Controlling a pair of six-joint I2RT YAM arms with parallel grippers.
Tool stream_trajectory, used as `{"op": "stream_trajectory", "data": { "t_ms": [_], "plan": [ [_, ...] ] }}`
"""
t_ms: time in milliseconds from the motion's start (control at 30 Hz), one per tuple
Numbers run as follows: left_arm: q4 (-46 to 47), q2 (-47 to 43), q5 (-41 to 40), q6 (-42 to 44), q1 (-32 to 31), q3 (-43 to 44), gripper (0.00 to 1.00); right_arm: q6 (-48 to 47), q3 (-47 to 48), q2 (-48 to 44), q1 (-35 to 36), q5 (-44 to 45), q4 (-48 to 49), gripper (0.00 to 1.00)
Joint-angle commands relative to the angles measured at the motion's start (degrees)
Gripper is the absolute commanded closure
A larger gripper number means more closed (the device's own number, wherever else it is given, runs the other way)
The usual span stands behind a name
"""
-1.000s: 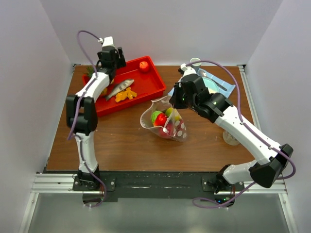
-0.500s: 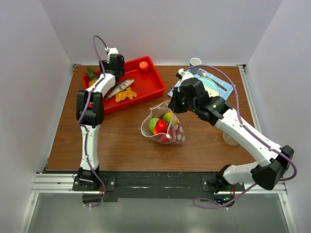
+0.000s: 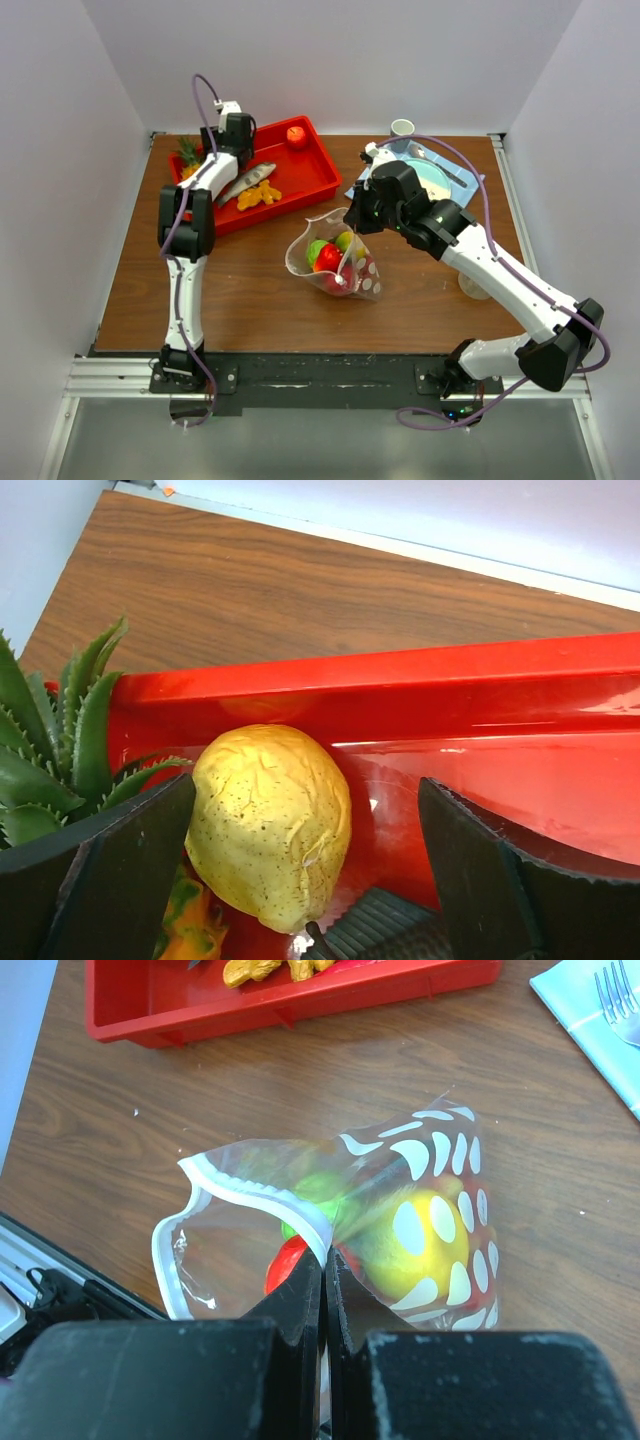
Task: Place the food in the zip-top bag and seal the zipper
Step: Pick up the fake fruit from the bin.
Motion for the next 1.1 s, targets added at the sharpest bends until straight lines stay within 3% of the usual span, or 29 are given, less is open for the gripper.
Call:
{"op": "stream_trajectory", "data": {
  "t_ms": [0, 167, 300, 600, 800, 900, 1067],
  "plan": [
    [-0.9, 1.7, -0.4, -0.7, 0.7, 1.1, 0.01, -0.7, 0.4, 0.2, 0.0, -1.5, 3.3, 1.0],
    [-0.5, 1.4, 1.4, -1.6, 0.7, 0.0, 0.02, -0.7, 0.4, 0.3, 0.0, -1.5, 3.2, 1.0],
    [-0.1, 0.9, 3.5, -2.7, 0.6, -1.0, 0.1, -0.4, 0.3, 0.6, 0.0, -1.6, 3.3, 1.0],
    [3.2, -3.6, 9.3, -3.9, -0.1, -5.0, 0.48, 0.2, 1.5, 1.4, 0.0, -1.0, 3.0, 1.0],
    [5.6, -13.1, 15.8, -5.5, -0.4, -7.6, 0.64, 0.9, 3.5, 2.6, 0.0, -0.6, 2.4, 1.0],
    [5.6, -19.4, 18.6, -6.9, -1.1, -10.5, 0.64, 1.7, 4.0, 3.2, 0.0, -0.1, 2.7, 1.0],
    [6.5, -34.8, 23.4, -9.7, -4.4, -22.4, 0.66, 2.9, 6.0, 5.1, 0.0, 1.3, 2.3, 1.0]
  ]
}}
